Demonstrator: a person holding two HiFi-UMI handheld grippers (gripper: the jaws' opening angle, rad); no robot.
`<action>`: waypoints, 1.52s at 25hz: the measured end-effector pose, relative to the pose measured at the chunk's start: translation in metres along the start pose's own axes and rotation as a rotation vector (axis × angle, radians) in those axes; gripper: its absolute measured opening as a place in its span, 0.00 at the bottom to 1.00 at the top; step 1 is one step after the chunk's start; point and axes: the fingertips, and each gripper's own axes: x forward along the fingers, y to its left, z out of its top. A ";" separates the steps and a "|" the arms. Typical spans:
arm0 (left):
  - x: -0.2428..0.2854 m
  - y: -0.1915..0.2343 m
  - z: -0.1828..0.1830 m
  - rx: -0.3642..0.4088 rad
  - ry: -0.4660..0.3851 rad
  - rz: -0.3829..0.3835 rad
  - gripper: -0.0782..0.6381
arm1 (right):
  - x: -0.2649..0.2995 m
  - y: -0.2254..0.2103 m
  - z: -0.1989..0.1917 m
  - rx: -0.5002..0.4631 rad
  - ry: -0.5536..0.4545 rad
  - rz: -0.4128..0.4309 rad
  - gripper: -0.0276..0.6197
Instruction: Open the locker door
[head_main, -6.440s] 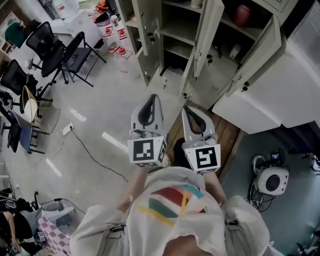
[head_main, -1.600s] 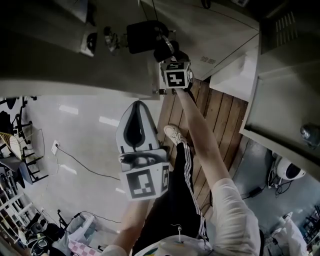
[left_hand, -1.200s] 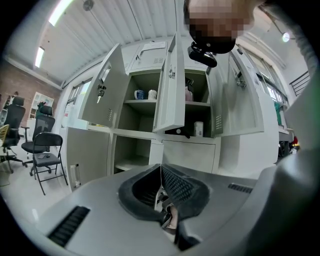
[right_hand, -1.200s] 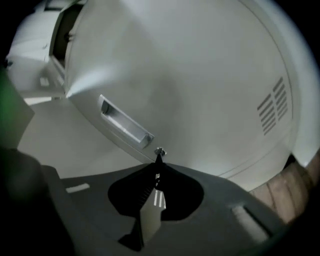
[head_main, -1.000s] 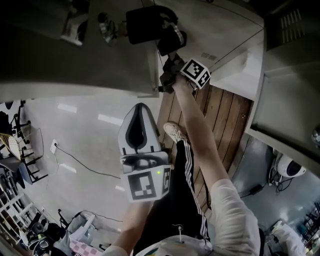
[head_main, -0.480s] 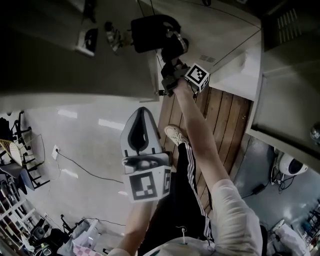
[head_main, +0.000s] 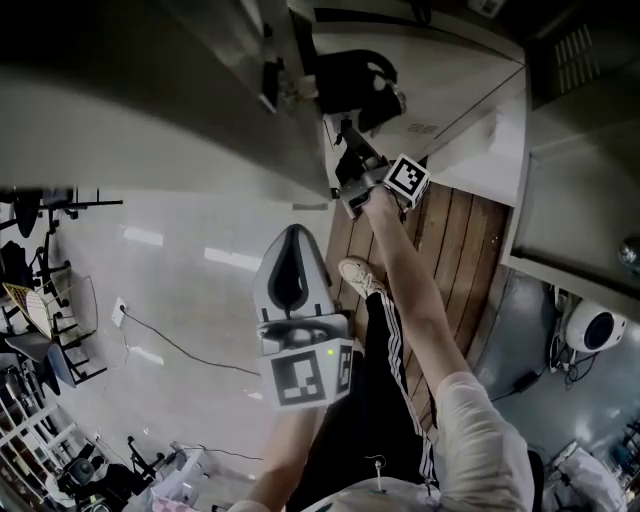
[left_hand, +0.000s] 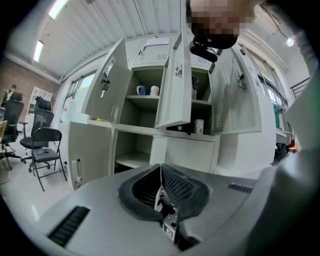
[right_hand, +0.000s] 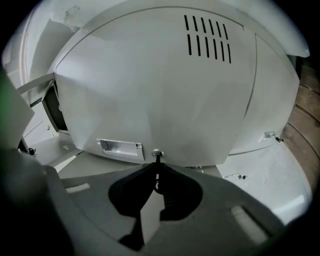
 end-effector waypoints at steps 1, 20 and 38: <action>-0.002 0.000 0.001 -0.002 -0.002 -0.002 0.13 | -0.004 0.000 -0.002 0.002 -0.001 -0.003 0.07; -0.034 -0.024 0.000 -0.005 0.023 -0.071 0.13 | -0.097 0.011 -0.030 -0.007 -0.009 -0.054 0.07; -0.056 -0.070 0.002 0.020 0.045 -0.188 0.13 | -0.228 0.019 0.002 0.015 -0.240 -0.146 0.07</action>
